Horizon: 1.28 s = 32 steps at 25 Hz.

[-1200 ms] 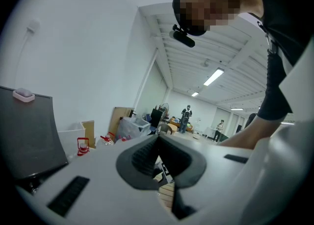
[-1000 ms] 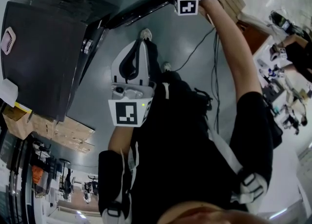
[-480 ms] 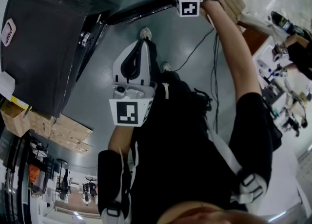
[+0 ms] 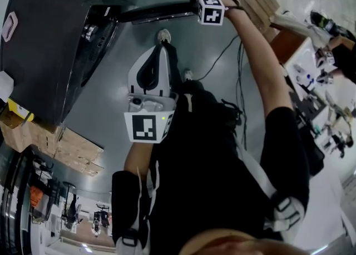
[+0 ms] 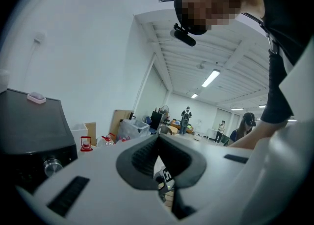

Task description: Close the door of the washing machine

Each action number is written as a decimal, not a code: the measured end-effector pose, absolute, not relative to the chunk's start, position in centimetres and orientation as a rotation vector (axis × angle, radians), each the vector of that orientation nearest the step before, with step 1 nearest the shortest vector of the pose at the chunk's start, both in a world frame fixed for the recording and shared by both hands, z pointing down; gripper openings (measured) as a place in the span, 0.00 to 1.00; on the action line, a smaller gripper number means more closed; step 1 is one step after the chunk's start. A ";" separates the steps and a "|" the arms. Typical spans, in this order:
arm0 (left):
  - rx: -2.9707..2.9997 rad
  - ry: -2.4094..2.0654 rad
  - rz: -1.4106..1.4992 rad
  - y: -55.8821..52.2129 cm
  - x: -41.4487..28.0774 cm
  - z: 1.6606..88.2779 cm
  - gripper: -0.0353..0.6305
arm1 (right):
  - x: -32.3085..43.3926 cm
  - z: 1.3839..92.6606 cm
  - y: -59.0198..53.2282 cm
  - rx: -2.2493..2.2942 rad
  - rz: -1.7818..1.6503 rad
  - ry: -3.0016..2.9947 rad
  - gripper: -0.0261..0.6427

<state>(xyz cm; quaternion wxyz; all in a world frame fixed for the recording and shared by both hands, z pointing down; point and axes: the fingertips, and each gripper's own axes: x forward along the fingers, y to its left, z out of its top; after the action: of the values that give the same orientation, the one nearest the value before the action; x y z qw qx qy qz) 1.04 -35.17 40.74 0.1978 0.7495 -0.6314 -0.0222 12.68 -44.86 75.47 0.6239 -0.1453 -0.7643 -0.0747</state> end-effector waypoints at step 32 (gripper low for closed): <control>1.980 -2.060 -0.097 -10.7 9.3 40.0 0.06 | 12.1 76.6 -22.7 0.161 0.079 -2.030 0.23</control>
<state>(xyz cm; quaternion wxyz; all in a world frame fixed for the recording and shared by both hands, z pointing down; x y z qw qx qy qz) 9.26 -10.67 39.98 0.1409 0.6855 -0.7135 -0.0338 12.10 -22.75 76.61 0.5243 0.0672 -0.8482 0.0332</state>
